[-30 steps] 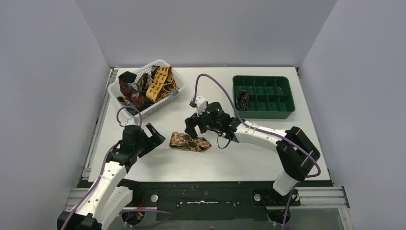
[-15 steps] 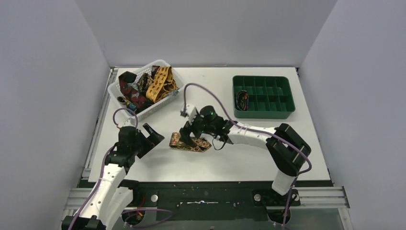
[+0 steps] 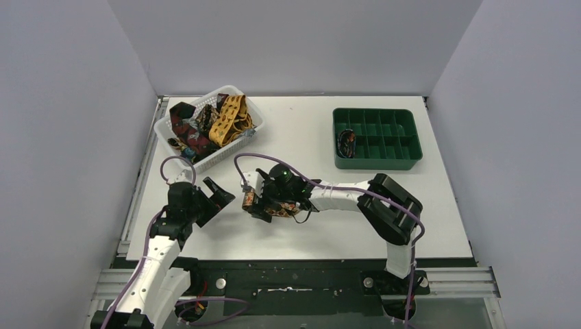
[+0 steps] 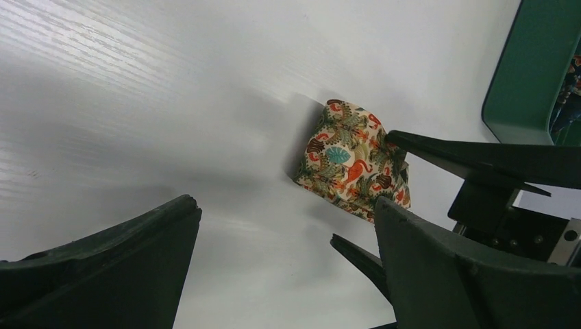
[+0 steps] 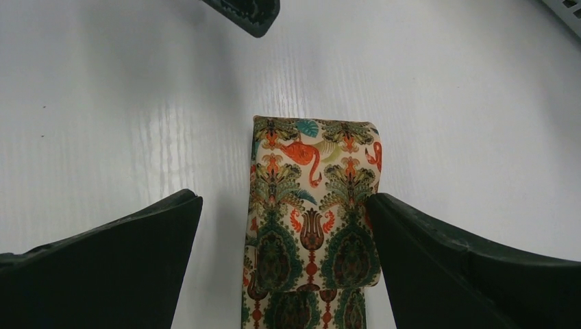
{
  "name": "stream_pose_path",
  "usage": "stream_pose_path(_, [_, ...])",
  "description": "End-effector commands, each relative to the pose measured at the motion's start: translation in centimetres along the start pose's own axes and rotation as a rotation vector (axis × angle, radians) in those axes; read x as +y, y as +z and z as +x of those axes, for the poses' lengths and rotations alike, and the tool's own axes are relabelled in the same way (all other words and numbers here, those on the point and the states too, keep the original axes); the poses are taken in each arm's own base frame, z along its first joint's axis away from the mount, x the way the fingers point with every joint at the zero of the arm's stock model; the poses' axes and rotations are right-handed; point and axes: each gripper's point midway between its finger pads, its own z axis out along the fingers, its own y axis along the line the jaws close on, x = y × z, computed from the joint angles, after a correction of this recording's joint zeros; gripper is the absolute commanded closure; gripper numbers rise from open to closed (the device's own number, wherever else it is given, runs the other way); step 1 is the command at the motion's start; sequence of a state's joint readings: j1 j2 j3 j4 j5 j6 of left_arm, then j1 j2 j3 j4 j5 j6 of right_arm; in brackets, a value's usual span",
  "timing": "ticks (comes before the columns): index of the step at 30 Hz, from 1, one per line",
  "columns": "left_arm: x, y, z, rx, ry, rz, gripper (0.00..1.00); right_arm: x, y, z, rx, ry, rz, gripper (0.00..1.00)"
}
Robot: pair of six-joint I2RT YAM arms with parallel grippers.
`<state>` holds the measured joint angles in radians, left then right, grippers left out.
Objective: Roll the ties
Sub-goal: Roll the tie at the center of the board.
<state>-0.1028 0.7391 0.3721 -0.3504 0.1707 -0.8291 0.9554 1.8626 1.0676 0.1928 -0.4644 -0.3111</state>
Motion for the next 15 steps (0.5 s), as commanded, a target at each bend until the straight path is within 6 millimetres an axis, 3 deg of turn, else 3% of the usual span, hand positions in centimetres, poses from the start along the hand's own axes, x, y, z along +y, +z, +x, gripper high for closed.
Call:
stream_pose_path(1, [-1.3, -0.1, -0.8, -0.028, 0.006, 0.064, 0.03, -2.0, 1.0, -2.4, -0.036, -0.071, 0.035, 0.0])
stream_pose_path(8, [-1.4, 0.2, -0.5, -0.007, 0.01, 0.072, 0.03, -2.5, 2.0, -1.7, 0.002, -0.067, 0.035, 0.0])
stream_pose_path(15, [-1.4, 0.3, -0.4, -0.001, 0.009, 0.075, 0.03, -1.7, -0.4, -5.1, -0.062, -0.128, 0.038, 0.0])
